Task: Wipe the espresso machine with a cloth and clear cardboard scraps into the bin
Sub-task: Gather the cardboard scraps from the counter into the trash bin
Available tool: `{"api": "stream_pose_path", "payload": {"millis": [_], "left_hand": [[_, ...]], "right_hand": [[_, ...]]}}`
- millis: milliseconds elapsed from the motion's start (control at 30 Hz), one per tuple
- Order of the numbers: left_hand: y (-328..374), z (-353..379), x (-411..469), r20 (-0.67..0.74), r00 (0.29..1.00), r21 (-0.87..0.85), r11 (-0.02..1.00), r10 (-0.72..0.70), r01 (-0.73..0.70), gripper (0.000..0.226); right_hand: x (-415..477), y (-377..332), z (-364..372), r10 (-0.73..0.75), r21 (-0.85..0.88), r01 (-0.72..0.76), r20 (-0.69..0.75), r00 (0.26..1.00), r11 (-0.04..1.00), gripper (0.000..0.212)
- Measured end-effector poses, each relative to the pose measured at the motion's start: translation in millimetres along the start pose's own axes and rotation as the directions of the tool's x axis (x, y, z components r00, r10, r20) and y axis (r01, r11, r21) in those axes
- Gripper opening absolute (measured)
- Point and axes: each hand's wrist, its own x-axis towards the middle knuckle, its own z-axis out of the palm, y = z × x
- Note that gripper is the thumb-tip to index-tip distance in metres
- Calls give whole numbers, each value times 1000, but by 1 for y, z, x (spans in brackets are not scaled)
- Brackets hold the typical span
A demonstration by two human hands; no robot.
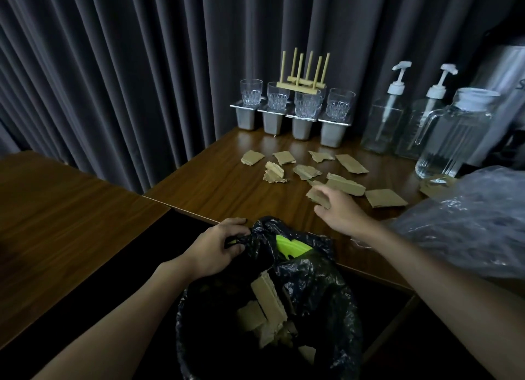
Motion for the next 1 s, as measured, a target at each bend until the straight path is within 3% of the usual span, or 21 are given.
{"api": "stream_pose_path", "payload": {"millis": [133, 267, 433, 600, 767, 1000], "left_hand": [[-3, 1, 1, 2, 1000, 3, 1000, 6, -6, 29], [-5, 2, 1, 5, 1000, -1, 1000, -1, 1, 30], [-6, 1, 1, 8, 1000, -1, 1000, 9, -9, 30], [-9, 2, 1, 9, 1000, -5, 1000, 16, -16, 30], [-9, 3, 1, 7, 1000, 1, 1000, 17, -17, 31], [-8, 3, 0, 3, 1000, -1, 1000, 18, -18, 31]], "right_hand": [[4, 14, 9, 84, -120, -69, 127, 988, 990, 52], [6, 14, 13, -20, -128, 17, -18, 1000, 992, 33], [14, 19, 20, -19, -165, 19, 3, 1000, 986, 7], [22, 16, 26, 54, -137, -64, -71, 996, 989, 19], [29, 15, 22, 170, 46, -167, -57, 984, 985, 59], [27, 18, 6, 132, 269, -98, -115, 985, 958, 26]]}}
